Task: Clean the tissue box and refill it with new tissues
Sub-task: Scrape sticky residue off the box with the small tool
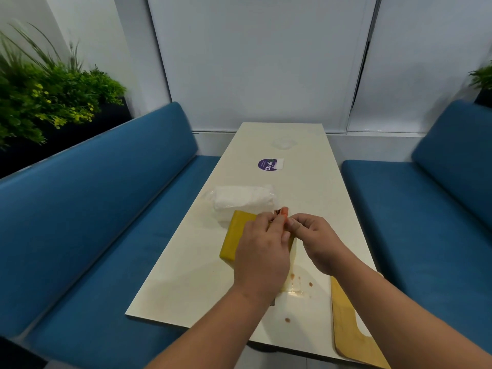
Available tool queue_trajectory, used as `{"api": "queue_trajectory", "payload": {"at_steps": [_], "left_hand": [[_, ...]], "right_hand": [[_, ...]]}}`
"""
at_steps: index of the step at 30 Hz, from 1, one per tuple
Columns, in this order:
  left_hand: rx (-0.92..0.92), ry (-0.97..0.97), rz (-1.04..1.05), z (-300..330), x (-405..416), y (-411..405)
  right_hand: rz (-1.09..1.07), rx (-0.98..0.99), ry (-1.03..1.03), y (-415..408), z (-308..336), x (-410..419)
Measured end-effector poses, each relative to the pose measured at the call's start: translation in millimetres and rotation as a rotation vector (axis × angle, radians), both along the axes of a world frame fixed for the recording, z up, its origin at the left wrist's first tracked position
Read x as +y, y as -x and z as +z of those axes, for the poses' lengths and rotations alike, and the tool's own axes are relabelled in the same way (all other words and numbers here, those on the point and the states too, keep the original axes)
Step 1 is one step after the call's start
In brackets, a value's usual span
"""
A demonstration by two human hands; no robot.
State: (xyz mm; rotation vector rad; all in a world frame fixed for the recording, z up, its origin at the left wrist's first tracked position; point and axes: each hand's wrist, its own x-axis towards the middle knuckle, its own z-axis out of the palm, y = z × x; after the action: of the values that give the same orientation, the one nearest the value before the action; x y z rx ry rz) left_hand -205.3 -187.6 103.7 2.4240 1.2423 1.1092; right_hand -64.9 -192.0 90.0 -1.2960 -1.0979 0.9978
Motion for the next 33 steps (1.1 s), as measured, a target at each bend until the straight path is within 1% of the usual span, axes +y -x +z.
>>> {"api": "queue_trajectory", "payload": {"at_steps": [6,15,18,20,22,25,27,30,33], "left_hand": [[0.037,-0.019,0.016,0,9,10],[0.069,-0.005,0.115,2,44,59],[0.140,0.020,0.214,1,64,82],[0.123,0.051,0.263,5,73,95],[0.053,0.048,0.233,18,74,95],[-0.020,0.083,0.136,37,70,73],[0.008,0.105,0.086,39,72,56],[0.057,0.132,0.064,33,72,38],[0.089,0.103,0.035,32,62,23]], "right_hand": [[0.040,-0.040,0.016,-2,0,1],[0.032,-0.044,0.023,-3,-1,2],[0.020,-0.001,0.026,-4,1,2],[0.010,0.001,0.027,-6,2,1],[0.005,-0.012,0.030,-6,1,1],[0.010,-0.014,0.038,-6,1,1],[0.004,-0.031,0.031,-6,0,0],[-0.011,-0.042,0.021,-8,-1,-2],[-0.021,-0.051,0.012,-6,-1,-3]]}}
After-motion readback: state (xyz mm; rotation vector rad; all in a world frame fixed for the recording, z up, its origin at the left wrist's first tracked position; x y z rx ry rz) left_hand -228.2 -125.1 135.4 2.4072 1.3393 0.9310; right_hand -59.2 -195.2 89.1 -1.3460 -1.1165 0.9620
